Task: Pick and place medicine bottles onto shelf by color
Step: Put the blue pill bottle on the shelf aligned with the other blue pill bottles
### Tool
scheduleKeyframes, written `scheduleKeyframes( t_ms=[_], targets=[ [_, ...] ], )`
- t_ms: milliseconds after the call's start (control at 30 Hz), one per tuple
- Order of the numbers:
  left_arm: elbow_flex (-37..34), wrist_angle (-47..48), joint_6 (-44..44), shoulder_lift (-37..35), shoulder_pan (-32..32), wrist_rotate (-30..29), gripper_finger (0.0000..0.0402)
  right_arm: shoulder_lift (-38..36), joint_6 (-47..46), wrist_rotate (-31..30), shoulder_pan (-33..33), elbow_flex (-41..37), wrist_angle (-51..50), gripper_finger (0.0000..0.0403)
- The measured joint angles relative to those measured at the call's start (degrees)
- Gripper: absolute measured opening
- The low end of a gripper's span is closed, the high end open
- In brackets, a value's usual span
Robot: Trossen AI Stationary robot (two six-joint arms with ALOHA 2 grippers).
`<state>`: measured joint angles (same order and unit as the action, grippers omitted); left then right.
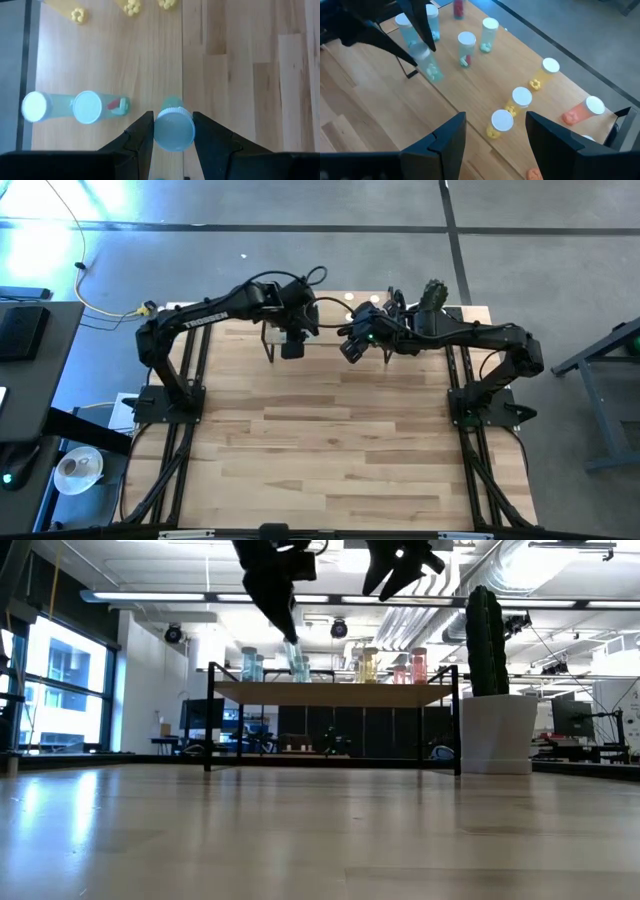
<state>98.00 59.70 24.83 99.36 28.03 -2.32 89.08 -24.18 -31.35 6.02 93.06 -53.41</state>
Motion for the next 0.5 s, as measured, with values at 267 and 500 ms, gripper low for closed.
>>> scheduleKeyframes(
  t_ms=[267,500],
  targets=[
    [0.02,-2.5,0.88,1.18,0.38,0.1,0.0115,0.04,0.06,0.0,0.0,0.0,-0.04,0.0197],
    [0.0,-2.75,0.9,1.69,0.66,-0.1,0.0115,0.07,0.17,0.0,0.0,0.0,-0.04,0.0197]
  ],
)
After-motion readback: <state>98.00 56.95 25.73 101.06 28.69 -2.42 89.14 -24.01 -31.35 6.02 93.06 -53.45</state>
